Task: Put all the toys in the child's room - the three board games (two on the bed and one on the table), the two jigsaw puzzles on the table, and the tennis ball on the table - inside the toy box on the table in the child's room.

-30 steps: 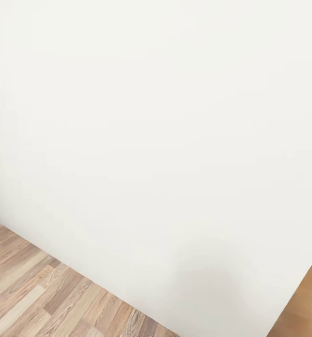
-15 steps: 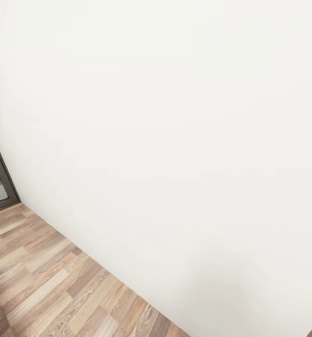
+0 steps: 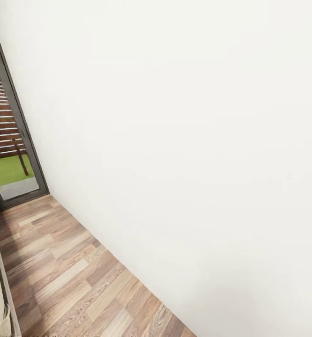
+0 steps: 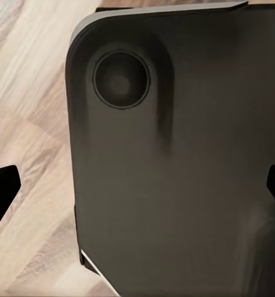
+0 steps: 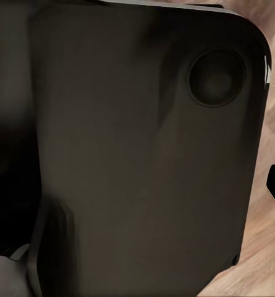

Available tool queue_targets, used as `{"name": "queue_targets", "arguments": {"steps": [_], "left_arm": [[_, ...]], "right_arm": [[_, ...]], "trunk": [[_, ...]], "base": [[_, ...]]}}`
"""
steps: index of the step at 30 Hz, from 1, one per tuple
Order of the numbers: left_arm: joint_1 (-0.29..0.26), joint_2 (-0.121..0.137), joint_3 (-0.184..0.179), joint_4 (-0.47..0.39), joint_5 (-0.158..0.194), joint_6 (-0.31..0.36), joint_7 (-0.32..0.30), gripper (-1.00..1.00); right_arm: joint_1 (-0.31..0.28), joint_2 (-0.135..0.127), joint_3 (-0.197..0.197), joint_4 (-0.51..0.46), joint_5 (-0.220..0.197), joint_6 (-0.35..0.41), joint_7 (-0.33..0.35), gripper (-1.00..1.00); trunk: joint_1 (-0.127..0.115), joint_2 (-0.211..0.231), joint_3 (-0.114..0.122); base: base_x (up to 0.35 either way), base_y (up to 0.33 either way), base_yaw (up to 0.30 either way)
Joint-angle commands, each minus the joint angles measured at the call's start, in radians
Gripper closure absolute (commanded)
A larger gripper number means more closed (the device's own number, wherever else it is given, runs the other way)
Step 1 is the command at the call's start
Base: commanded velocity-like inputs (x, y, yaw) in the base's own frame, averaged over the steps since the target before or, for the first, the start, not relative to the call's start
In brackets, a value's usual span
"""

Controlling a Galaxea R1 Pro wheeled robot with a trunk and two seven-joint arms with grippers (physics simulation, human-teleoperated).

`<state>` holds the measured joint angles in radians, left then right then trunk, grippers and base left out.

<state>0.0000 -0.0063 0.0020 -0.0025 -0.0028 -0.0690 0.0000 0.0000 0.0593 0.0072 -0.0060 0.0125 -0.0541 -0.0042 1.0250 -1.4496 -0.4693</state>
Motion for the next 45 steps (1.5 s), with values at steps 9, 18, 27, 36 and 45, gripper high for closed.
{"name": "queue_targets", "arguments": {"steps": [9, 18, 27, 36, 45], "left_arm": [[0.0, 0.002, -0.005, -0.001, -0.001, -0.002, 0.0, -1.0], [0.0, 0.002, -0.008, -0.001, -0.002, -0.002, 0.0, -1.0], [0.0, 0.002, -0.006, 0.0, -0.001, -0.002, 0.0, -1.0], [0.0, 0.002, -0.007, 0.0, -0.002, -0.002, 0.0, -1.0], [0.0, 0.002, -0.007, 0.0, -0.002, -0.002, 0.0, -1.0]], "right_arm": [[0.0, -0.001, 0.001, 0.0, 0.001, -0.003, 0.0, -1.0], [0.0, -0.001, 0.003, 0.0, 0.001, -0.003, 0.0, -1.0], [0.0, -0.001, 0.003, 0.0, 0.001, -0.003, 0.0, -1.0], [0.0, -0.001, 0.004, 0.0, 0.001, -0.003, 0.0, -1.0], [0.0, -0.001, 0.004, 0.0, 0.001, -0.003, 0.0, -1.0]], "trunk": [[0.0, 0.0, -0.001], [0.0, 0.0, -0.001], [0.0, 0.0, -0.001], [0.0, 0.0, -0.001], [0.0, 0.0, -0.001]], "base": [[0.0, 0.0, 0.278], [0.0, 0.0, 0.278], [0.0, 0.0, 0.279], [0.0, 0.0, 0.28], [0.0, 0.0, 0.28]]}}
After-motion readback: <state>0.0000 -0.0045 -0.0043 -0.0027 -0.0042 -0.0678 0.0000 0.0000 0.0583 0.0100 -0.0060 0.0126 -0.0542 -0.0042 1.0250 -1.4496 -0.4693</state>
